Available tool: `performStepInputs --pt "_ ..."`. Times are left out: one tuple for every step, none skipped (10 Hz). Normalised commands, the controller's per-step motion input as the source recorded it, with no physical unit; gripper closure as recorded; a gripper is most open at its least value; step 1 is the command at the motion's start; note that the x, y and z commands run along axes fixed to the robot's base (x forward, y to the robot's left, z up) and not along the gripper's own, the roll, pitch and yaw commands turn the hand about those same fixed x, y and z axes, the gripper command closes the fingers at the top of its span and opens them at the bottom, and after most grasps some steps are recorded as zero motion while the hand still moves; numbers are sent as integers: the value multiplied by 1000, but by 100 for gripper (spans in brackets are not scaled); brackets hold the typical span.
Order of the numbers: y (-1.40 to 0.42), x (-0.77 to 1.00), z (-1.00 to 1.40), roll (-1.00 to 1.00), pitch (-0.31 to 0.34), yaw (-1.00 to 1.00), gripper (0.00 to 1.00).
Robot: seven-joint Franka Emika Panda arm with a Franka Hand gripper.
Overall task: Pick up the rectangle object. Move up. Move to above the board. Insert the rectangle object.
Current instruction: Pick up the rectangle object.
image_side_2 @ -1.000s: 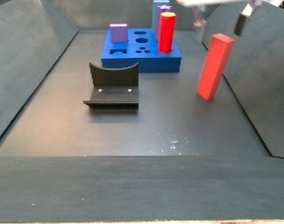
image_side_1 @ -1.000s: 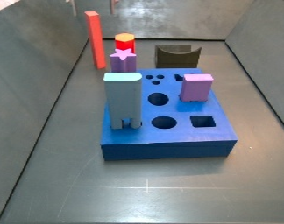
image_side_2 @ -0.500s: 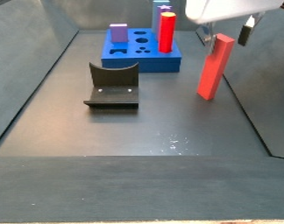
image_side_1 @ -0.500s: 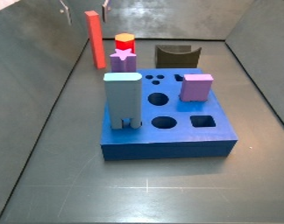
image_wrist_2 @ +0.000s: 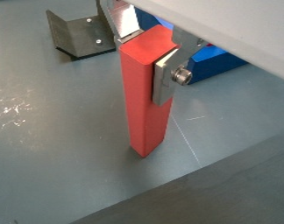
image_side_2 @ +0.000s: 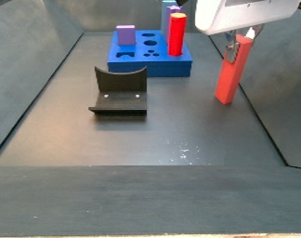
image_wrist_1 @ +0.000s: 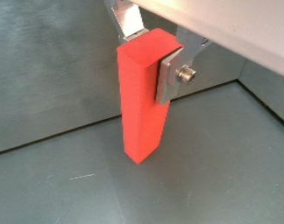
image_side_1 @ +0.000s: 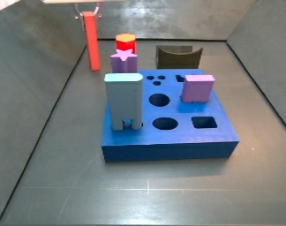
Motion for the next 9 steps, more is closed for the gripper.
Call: performStepInputs --pt "0 0 0 0 0 0 100" --pt "0 0 0 0 0 0 100" --pt "0 0 0 0 0 0 100" --pt "0 0 0 0 0 0 100" --pt "0 0 0 0 0 0 100" --pt "0 0 0 0 0 0 100" --pt "0 0 0 0 0 0 100" --pt "0 0 0 0 0 0 100" --pt "0 0 0 0 0 0 100"
